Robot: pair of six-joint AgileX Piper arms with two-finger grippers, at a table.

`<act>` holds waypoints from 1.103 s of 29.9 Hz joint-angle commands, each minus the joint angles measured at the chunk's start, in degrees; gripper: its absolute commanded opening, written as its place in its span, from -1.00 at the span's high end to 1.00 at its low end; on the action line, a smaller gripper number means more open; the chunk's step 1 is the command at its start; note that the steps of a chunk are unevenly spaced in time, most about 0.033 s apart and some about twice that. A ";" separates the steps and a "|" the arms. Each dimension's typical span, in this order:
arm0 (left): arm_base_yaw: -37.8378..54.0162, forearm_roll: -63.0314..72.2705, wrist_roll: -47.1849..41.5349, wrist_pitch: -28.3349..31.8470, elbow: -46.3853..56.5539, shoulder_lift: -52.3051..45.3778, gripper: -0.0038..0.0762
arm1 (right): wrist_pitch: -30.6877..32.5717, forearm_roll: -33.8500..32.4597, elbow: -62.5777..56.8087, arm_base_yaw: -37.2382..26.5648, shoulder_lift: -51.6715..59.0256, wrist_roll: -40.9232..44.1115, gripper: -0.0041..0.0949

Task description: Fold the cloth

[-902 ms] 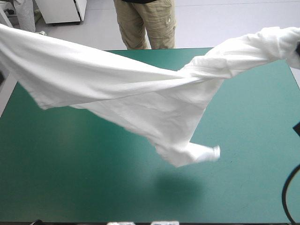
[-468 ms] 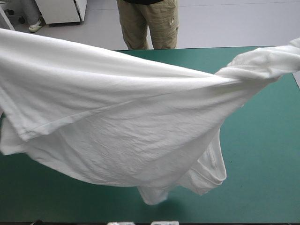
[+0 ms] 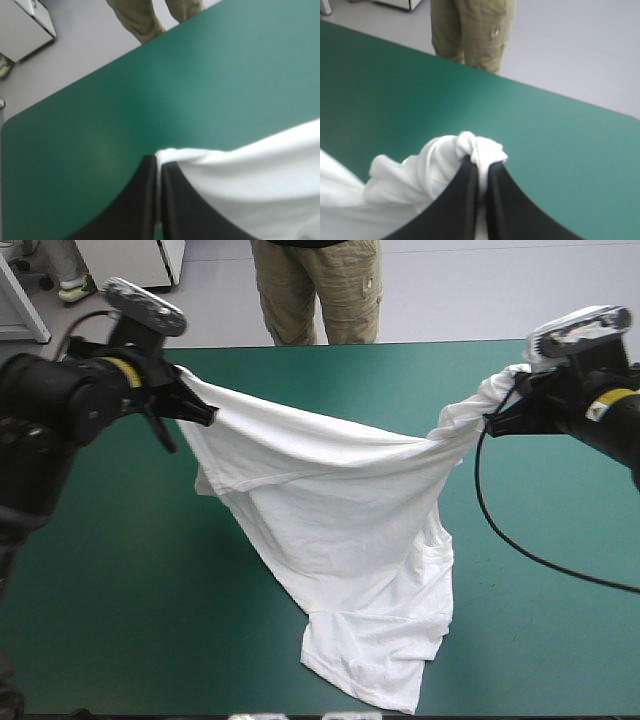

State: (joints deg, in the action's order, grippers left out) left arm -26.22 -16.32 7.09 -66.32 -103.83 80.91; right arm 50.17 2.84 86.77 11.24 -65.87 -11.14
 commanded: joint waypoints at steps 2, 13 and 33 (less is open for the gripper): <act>0.04 -4.03 -3.34 14.80 1.79 8.12 0.92 | -13.90 0.07 -0.62 -0.32 -6.29 0.09 0.95; 5.13 -2.45 -9.34 22.17 -8.60 29.75 0.92 | -21.14 7.17 4.88 -10.98 -23.87 -4.19 0.95; 6.93 4.04 -8.26 20.02 -9.72 34.39 -0.32 | -16.30 15.45 9.61 -14.58 -30.79 -10.55 -0.22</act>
State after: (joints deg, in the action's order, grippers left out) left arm -19.29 -12.21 -0.77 -43.64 -111.42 121.42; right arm 35.78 17.48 94.18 -2.93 -103.52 -21.42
